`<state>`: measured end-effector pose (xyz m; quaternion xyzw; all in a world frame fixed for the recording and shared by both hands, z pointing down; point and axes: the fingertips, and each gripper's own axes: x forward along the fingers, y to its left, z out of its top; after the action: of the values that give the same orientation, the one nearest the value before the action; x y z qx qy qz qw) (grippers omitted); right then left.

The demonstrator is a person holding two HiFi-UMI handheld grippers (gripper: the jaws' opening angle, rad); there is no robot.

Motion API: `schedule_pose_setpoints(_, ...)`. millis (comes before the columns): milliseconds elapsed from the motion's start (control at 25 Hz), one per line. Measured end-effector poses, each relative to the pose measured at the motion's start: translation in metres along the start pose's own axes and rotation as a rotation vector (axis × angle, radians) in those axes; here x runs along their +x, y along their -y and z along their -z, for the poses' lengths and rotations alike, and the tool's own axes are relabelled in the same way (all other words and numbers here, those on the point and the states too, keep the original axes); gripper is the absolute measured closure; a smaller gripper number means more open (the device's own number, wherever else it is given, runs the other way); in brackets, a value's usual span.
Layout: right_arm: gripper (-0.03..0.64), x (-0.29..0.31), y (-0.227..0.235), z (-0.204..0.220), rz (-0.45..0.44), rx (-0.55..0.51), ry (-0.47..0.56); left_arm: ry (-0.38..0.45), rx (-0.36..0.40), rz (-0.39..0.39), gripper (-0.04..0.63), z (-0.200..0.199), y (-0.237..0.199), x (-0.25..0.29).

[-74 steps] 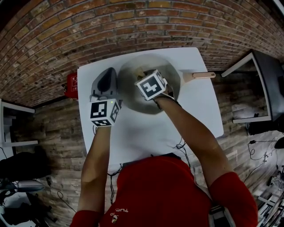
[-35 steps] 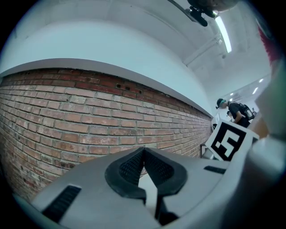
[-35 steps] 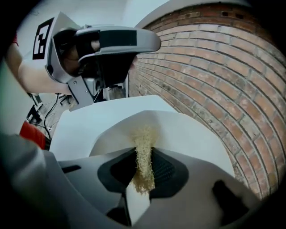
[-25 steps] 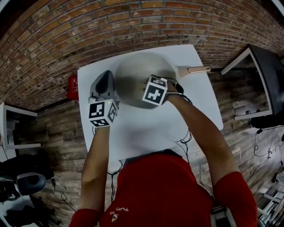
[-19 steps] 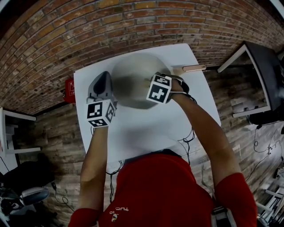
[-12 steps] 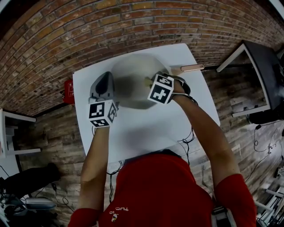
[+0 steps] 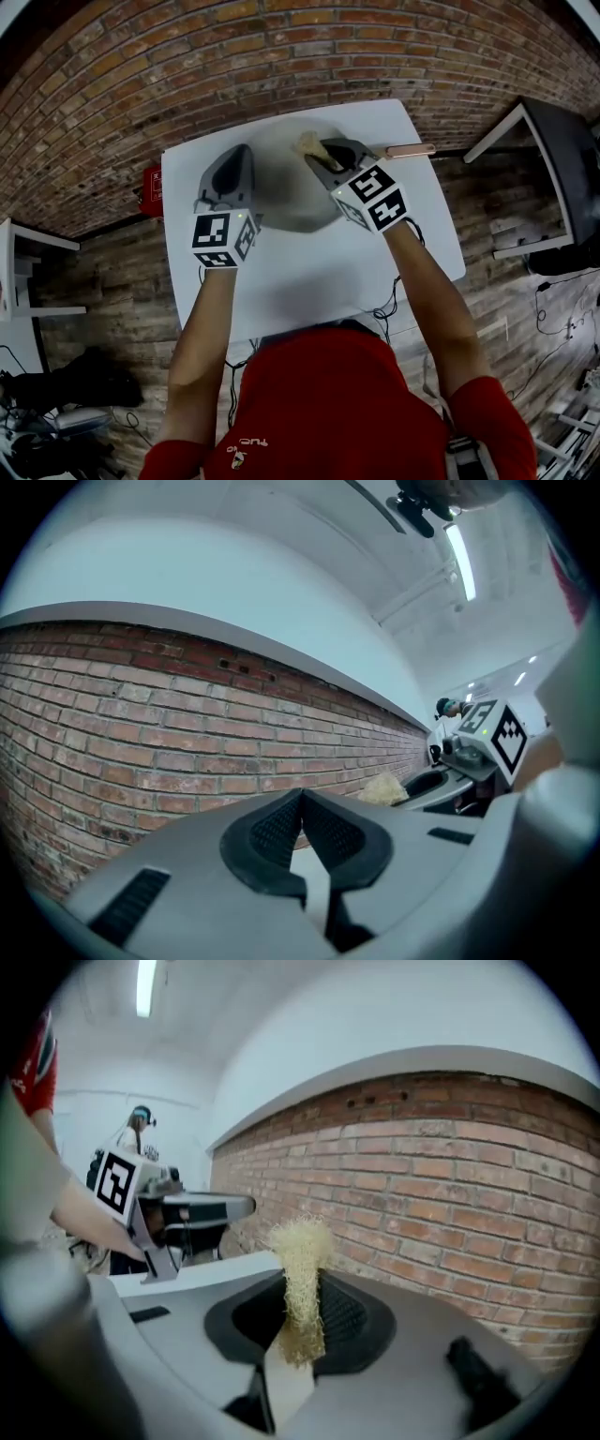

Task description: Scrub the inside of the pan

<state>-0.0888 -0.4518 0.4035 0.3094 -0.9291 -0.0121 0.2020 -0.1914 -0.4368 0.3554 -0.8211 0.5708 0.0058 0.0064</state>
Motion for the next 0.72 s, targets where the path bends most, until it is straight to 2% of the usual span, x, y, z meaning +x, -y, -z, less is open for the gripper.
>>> schedule_pose_setpoints(160,0.529,-0.020,-0.007,-0.033,-0.021,0.147,0.228,0.011,-0.016,0.026,0.581,-0.015,0.017,-0.003)
schedule_pose_setpoints(280,0.531,-0.031,-0.013,-0.050,-0.052,0.224,0.339,0.025,-0.030,0.047,0.581,-0.024,0.029,-0.005)
schedule_pose_setpoints(480,0.531,-0.043,-0.024,-0.062,-0.072,0.223,0.406,0.047,-0.044,0.060,0.581,-0.035,0.044,-0.009)
schedule_pose_setpoints(720,0.531,-0.047,-0.027,-0.058,-0.042,0.199,0.407,0.039,-0.023,0.064,0.581,-0.034,0.053,-0.014)
